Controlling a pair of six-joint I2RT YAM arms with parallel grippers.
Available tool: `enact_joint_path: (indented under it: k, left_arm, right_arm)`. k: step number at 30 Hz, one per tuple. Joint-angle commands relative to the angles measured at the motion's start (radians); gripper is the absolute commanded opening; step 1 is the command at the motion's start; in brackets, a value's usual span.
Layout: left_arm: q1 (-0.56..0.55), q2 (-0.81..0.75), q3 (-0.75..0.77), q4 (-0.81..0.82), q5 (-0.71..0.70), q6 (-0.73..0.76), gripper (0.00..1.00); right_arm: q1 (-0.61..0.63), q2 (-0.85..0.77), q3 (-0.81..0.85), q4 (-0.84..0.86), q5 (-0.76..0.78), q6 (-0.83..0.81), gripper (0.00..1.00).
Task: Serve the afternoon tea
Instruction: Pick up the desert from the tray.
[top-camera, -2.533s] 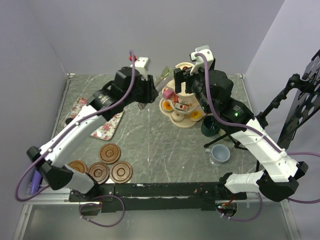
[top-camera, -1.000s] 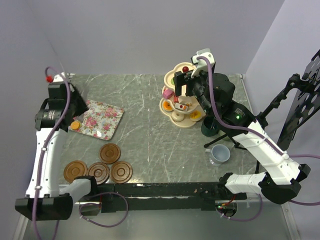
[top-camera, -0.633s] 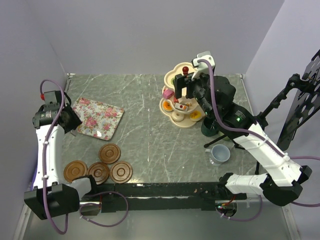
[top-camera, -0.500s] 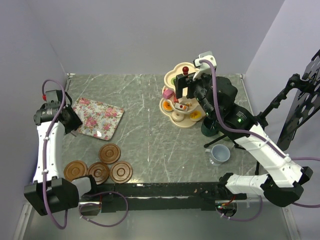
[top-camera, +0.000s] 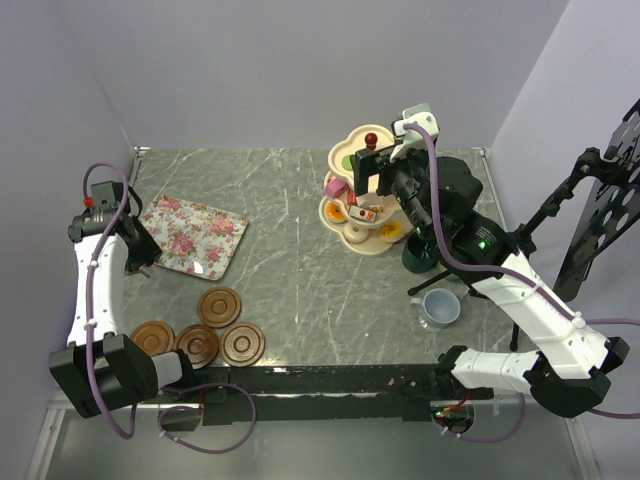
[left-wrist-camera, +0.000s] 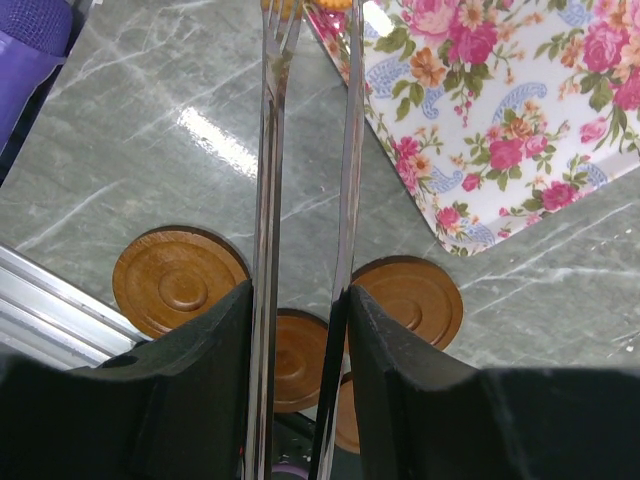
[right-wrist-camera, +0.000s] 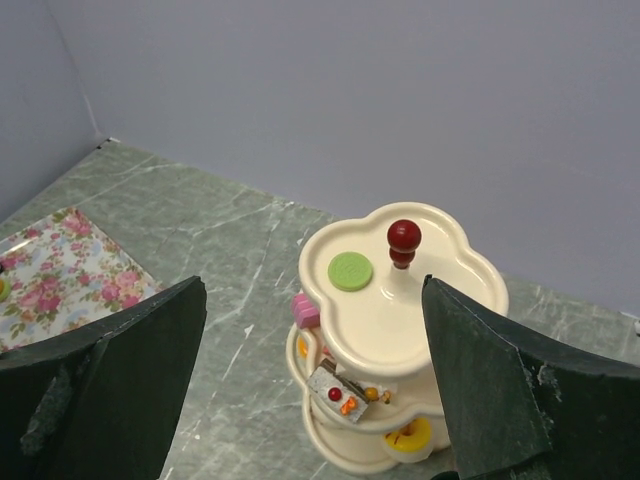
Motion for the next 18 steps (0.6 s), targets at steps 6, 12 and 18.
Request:
enact_joint_path:
  k: [6, 12, 18]
  left_arm:
    - [0.032, 0.012, 0.023, 0.047, 0.034, 0.024, 0.45]
    - [0.035, 0.021, 0.029, 0.052, 0.040, 0.033, 0.47]
    - [0.046, 0.021, 0.013, 0.069, 0.051, 0.040, 0.48]
  right_arm:
    - [0.002, -0.005, 0.005, 0.073, 0.010, -0.033, 0.95]
    - [-0.003, 0.000, 0.006, 0.070, 0.006, -0.031, 0.95]
    - [-0.004, -0.002, 0.006, 0.068, 0.003, -0.027, 0.95]
